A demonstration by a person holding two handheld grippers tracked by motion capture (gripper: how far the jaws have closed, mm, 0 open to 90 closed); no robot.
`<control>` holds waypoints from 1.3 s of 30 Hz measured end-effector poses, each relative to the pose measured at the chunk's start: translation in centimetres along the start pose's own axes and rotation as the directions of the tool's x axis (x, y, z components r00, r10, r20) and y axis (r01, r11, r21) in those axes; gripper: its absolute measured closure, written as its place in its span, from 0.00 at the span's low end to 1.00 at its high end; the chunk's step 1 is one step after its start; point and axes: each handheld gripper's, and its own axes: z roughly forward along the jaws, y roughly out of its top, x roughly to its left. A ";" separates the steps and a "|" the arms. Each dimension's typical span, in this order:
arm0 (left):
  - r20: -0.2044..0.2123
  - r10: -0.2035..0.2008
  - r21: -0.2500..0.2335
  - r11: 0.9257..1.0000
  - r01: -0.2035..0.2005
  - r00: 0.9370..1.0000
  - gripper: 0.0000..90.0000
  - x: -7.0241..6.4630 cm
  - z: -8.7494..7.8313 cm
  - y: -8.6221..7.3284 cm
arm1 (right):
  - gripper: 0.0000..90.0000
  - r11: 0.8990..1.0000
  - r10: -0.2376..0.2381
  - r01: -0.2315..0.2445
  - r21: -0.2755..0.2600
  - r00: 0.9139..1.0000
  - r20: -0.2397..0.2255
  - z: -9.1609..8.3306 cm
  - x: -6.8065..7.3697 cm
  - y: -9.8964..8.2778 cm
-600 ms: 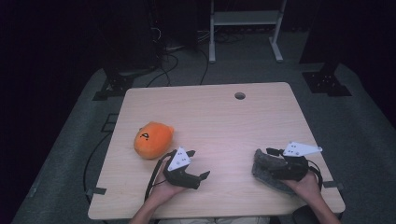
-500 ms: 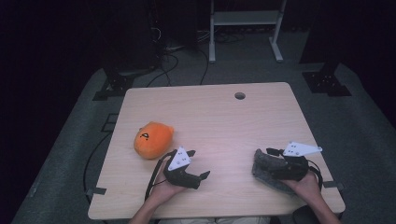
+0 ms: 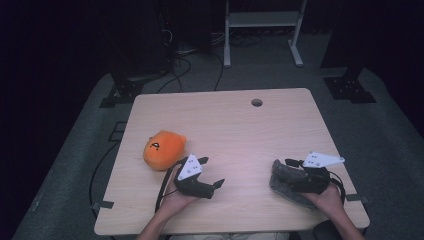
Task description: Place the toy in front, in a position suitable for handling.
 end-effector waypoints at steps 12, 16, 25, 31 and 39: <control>-0.044 -0.017 -0.065 0.998 0.015 0.999 0.13 1.6 -1.4 1.2 | 0.32 1.000 -0.012 0.012 0.007 1.000 0.000 0.0 0.1 0.0; -0.071 -0.034 -0.095 0.995 0.027 0.997 0.13 2.5 -2.2 1.5 | 0.32 1.000 -0.011 0.011 0.009 1.000 -0.001 0.1 0.1 0.0; -0.143 -0.071 -0.130 0.990 0.052 0.987 0.13 4.5 -4.2 1.6 | 0.32 1.000 -0.017 0.017 0.012 1.000 -0.001 0.2 0.2 0.0; -0.188 -0.084 -0.144 0.988 0.057 0.978 0.13 5.6 -5.2 1.5 | 0.32 1.000 -0.015 0.015 0.012 1.000 -0.002 0.3 0.2 0.0; -0.285 -0.124 -0.177 0.981 0.075 0.950 0.12 7.6 -7.3 0.8 | 0.32 1.000 -0.015 0.015 0.013 1.000 -0.003 0.3 0.2 0.0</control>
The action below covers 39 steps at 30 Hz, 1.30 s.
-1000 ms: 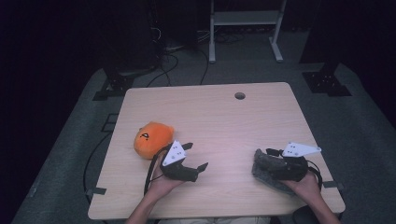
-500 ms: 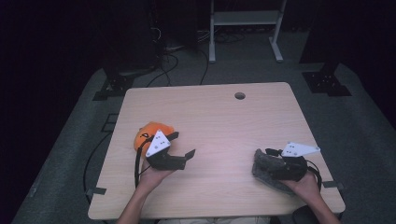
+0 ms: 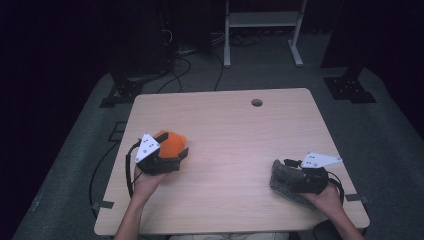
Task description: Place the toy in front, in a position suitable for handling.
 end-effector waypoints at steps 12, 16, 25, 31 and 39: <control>-0.124 -0.060 0.031 0.997 0.064 0.990 0.12 3.1 -1.1 -1.3 | 0.32 1.000 -0.003 0.003 0.009 1.000 -0.003 0.1 0.0 0.0; -0.151 -0.082 0.039 0.995 0.089 0.985 0.12 3.8 -1.3 -1.9 | 0.32 1.000 -0.003 0.003 0.005 1.000 -0.003 0.1 0.0 0.0; -0.175 -0.097 0.098 0.988 0.115 0.980 0.12 4.6 -0.9 -3.1 | 0.32 1.000 -0.003 0.003 0.007 1.000 -0.002 0.0 0.0 0.0; -0.188 -0.117 0.155 0.977 0.147 0.975 0.11 5.1 -0.2 -3.8 | 0.32 1.000 -0.007 0.007 0.005 1.000 -0.004 0.0 0.1 0.0; -0.182 -0.170 0.186 0.961 0.204 0.968 0.12 5.4 0.3 -4.7 | 0.32 1.000 -0.011 0.011 0.002 1.000 -0.006 0.0 0.1 0.0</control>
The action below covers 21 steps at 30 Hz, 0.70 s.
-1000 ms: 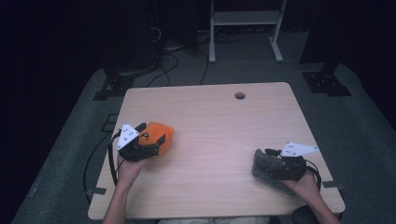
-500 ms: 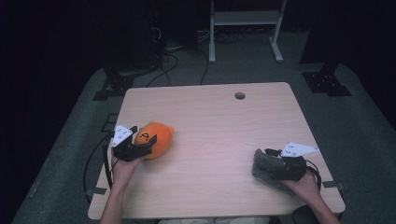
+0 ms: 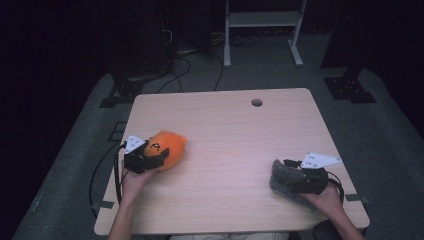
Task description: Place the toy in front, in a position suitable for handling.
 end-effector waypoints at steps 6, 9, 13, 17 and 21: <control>0.007 0.006 0.017 1.000 -0.007 1.000 0.21 0.0 0.0 -0.2 | 0.32 1.000 -0.004 0.004 0.004 1.000 0.000 0.0 0.1 0.0; 0.000 0.033 0.032 0.999 -0.033 0.999 0.28 -0.2 -0.1 -0.2 | 0.32 1.000 0.001 -0.001 0.007 1.000 -0.002 0.0 0.0 0.0; -0.015 0.052 0.051 0.997 -0.051 0.999 0.36 -0.6 -0.2 0.1 | 0.32 1.000 -0.006 0.006 0.006 1.000 -0.001 0.0 0.1 0.0; -0.018 0.049 0.041 0.998 -0.048 0.999 0.40 -0.7 -0.3 0.1 | 0.32 1.000 -0.004 0.004 0.004 1.000 -0.004 0.0 0.0 0.0; -0.025 0.051 0.026 0.998 -0.050 0.998 0.43 -0.8 -0.5 0.3 | 0.32 1.000 -0.009 0.009 0.009 1.000 -0.002 0.0 0.0 0.0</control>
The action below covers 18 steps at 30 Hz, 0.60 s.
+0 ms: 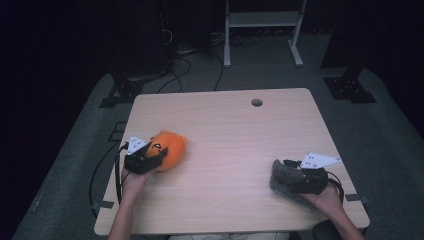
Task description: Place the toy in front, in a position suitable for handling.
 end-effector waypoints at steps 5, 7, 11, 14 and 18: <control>0.005 -0.007 -0.021 1.000 0.007 1.000 0.45 -0.3 -0.1 0.2 | 0.32 1.000 0.007 -0.007 0.000 1.000 -0.002 0.0 0.0 0.0; 0.011 -0.012 -0.031 0.999 0.012 1.000 0.45 -0.3 -0.3 0.3 | 0.32 1.000 0.004 -0.004 0.001 1.000 -0.002 0.0 0.0 0.0; 0.018 -0.026 -0.047 0.999 0.027 0.999 0.46 -0.3 -0.4 0.4 | 0.32 1.000 0.006 -0.006 0.000 1.000 -0.002 0.0 0.0 0.0; 0.021 -0.027 -0.056 0.998 0.028 0.999 0.46 -0.4 -0.7 0.5 | 0.32 1.000 0.005 -0.005 0.001 1.000 -0.002 0.1 -0.1 0.0; 0.040 -0.026 -0.092 0.995 0.030 0.999 0.46 -0.9 -1.1 1.1 | 0.32 1.000 0.004 -0.004 0.001 1.000 -0.001 0.1 0.0 0.0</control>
